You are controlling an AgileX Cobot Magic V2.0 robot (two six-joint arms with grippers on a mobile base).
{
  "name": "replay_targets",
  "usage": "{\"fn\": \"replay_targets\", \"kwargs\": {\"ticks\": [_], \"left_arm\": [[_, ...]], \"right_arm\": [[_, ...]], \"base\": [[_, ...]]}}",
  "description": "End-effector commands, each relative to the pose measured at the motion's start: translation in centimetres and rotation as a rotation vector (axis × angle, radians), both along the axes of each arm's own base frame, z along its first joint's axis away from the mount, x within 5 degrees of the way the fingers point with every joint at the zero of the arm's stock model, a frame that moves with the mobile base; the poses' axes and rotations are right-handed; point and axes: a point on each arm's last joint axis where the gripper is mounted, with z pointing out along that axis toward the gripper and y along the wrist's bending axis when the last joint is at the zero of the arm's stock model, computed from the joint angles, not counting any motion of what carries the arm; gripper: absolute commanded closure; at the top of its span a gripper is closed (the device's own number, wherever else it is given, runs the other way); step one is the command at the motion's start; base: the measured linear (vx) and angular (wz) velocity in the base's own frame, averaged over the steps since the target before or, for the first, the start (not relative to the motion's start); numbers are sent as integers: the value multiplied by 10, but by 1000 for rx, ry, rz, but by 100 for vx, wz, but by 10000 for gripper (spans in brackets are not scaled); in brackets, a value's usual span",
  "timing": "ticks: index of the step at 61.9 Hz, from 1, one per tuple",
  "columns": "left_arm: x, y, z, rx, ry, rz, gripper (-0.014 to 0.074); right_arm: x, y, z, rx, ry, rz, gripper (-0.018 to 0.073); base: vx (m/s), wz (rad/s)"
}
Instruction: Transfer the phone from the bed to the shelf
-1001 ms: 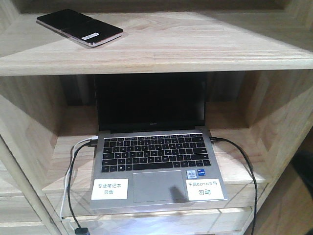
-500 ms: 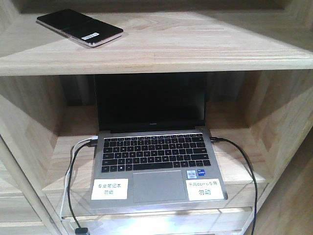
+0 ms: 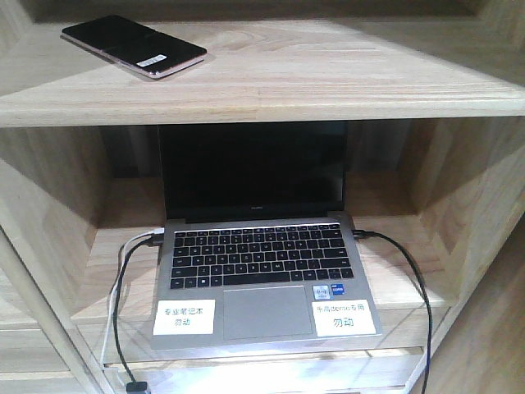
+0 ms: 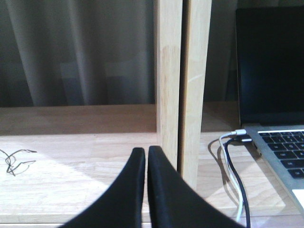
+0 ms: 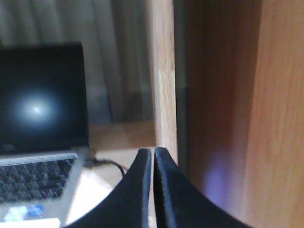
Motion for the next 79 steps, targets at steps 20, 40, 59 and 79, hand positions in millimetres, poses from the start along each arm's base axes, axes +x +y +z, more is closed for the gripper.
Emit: {"fn": "replay_targets", "kwargs": {"ticks": [20,40,59,79], "left_arm": [[0,0,5,-5,-72,3,595],[0,0,5,-5,-72,3,595],[0,0,5,-5,-72,3,595],[0,0,5,-5,-72,3,595]], "right_arm": [[0,-1,3,-40,-63,-8,564],[0,-1,3,-40,-63,-8,564],[0,-1,3,-40,-63,-8,564],[0,-1,3,-40,-63,-8,564]], "base": [[0,0],[0,0],[0,0],[0,0]]}}
